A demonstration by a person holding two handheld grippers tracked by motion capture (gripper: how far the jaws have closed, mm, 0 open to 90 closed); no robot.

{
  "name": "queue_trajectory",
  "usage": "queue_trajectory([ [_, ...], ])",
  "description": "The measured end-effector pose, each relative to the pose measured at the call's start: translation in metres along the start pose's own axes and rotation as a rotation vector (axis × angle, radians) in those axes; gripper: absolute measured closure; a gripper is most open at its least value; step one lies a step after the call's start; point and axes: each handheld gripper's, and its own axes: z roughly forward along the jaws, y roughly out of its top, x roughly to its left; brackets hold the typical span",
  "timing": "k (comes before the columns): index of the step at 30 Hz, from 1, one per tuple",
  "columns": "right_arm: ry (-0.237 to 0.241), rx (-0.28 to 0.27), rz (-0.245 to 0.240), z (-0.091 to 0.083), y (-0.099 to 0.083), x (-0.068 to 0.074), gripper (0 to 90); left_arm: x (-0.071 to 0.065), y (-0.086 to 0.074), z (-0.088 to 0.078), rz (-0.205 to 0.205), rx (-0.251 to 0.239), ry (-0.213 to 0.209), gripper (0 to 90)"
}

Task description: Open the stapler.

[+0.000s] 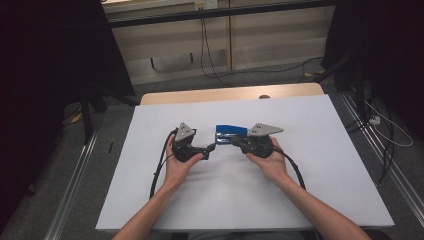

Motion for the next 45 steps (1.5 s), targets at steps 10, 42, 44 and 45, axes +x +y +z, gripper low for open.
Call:
queue_trajectory([
  [10, 0.003, 0.024, -0.011, 0.002, -0.001, -0.002, 90.0, -0.004, 0.002, 0.002, -0.009, 0.006, -0.004, 22.4],
  [42, -0.014, 0.13, -0.041, 0.044, 0.01, -0.004, 90.0, 0.007, 0.014, 0.032, -0.011, 0.107, 0.026, 90.0],
  [44, -0.018, 0.14, -0.046, 0.047, 0.01, -0.004, 90.0, 0.008, 0.015, 0.035, -0.006, 0.113, 0.035, 90.0],
  [45, -0.016, 0.144, -0.047, 0.048, 0.01, -0.004, 90.0, 0.008, 0.015, 0.037, -0.008, 0.117, 0.039, 90.0],
])
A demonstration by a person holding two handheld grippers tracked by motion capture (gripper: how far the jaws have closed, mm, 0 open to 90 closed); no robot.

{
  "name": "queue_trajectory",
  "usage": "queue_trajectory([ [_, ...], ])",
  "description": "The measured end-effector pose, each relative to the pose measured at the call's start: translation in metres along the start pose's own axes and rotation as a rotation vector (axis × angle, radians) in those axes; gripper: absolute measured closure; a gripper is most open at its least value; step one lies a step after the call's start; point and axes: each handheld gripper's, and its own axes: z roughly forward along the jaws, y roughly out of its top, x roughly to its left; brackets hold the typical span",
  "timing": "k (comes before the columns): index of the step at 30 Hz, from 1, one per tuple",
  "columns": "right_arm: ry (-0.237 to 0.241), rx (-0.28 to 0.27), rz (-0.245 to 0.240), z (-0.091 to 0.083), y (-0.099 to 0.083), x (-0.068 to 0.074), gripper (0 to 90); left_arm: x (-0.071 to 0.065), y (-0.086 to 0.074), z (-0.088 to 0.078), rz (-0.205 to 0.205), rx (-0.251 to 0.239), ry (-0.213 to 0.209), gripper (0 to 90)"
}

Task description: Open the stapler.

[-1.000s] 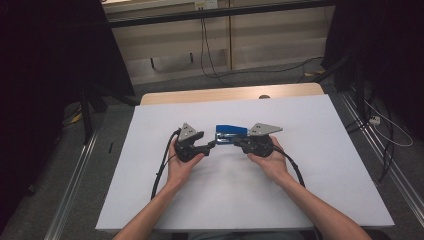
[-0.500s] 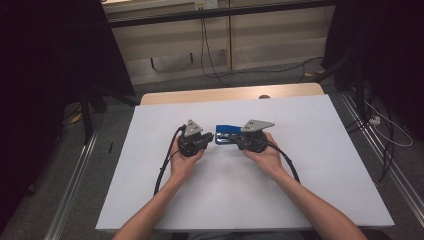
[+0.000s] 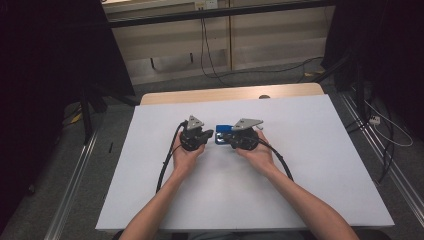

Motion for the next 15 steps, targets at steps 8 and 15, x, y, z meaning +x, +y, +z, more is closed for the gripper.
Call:
queue_trajectory([
  [8, -0.041, 0.047, -0.004, 0.006, -0.002, -0.001, 90.0, 0.003, -0.002, 0.008, -0.01, 0.018, -0.005, 90.0],
  [15, -0.051, 0.038, 0.001, 0.007, -0.002, -0.004, 90.0, 0.001, -0.003, 0.012, -0.011, 0.027, -0.01, 90.0],
])
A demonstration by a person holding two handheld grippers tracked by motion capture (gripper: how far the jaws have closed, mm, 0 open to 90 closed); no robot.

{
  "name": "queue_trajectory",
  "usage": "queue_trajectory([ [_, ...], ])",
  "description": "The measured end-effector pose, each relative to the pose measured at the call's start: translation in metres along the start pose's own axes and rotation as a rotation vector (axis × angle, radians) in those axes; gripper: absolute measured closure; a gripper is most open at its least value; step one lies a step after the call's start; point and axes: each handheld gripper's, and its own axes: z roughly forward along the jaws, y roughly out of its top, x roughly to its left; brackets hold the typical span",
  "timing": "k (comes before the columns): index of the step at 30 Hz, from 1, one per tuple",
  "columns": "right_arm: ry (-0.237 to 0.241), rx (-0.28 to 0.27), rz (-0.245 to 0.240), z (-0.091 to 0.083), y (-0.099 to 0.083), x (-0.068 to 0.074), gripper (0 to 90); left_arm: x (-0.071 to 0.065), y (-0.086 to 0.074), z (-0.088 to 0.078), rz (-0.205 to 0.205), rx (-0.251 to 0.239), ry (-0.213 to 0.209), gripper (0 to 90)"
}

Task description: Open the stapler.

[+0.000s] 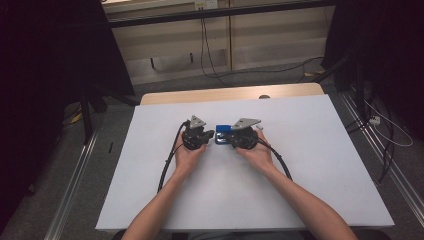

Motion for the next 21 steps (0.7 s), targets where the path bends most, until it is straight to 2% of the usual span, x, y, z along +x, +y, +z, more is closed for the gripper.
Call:
queue_trajectory([
  [4, -0.003, -0.005, 0.01, 0.0007, -0.0004, -0.0002, 90.0, -0.0037, 0.0014, 0.0038, 0.018, 0.005, 0.009, 90.0],
  [6, -0.005, -0.004, 0.012, 0.001, -0.0001, -0.0001, 90.0, -0.0031, 0.0015, 0.0051, 0.009, 0.006, 0.008, 90.0],
  [11, -0.005, -0.005, 0.011, 0.001, -0.0002, -0.0001, 90.0, -0.0045, 0.0014, 0.0051, 0.024, 0.009, 0.019, 90.0],
  [21, -0.01, -0.006, 0.016, 0.0011, -0.0004, -0.0002, 90.0, -0.0077, 0.0048, 0.0009, 0.031, -0.022, 0.027, 90.0],
])
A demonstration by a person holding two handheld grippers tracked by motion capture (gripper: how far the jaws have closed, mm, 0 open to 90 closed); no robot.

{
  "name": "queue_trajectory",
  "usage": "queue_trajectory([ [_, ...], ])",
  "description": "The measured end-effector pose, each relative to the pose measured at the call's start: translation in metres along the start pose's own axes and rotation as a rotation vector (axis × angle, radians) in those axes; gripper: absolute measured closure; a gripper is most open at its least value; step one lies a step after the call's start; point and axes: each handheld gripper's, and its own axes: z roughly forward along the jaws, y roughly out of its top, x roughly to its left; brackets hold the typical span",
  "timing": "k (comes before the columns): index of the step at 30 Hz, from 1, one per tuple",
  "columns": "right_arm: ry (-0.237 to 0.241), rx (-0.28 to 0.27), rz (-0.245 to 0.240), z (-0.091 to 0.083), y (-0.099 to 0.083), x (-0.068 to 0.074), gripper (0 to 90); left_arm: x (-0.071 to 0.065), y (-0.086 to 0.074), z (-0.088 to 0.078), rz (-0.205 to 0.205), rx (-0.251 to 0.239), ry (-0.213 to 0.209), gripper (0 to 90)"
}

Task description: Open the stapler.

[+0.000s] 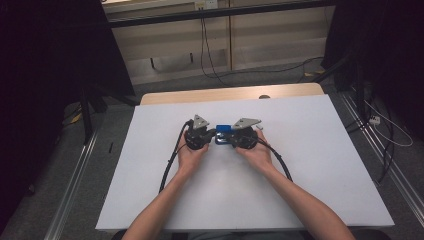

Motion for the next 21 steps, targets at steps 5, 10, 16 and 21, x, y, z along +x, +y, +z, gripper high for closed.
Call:
queue_trajectory([
  [5, -0.001, 0.001, -0.001, -0.0001, 0.0, 0.0002, 90.0, 0.001, -0.0001, -0.001, -0.009, -0.002, -0.009, 90.0],
  [10, -0.001, 0.0, -0.001, -0.0001, -0.0001, 0.0002, 90.0, 0.0004, 0.0046, -0.0053, -0.018, -0.036, -0.019, 90.0],
  [16, -0.001, -0.001, -0.001, -0.0001, -0.0001, 0.0001, 90.0, 0.001, 0.0049, -0.0052, -0.027, -0.043, -0.024, 90.0],
  [21, -0.001, 0.0, -0.002, -0.0001, 0.0, 0.0002, 90.0, 0.0007, 0.0075, -0.0061, -0.035, -0.058, -0.029, 90.0],
])
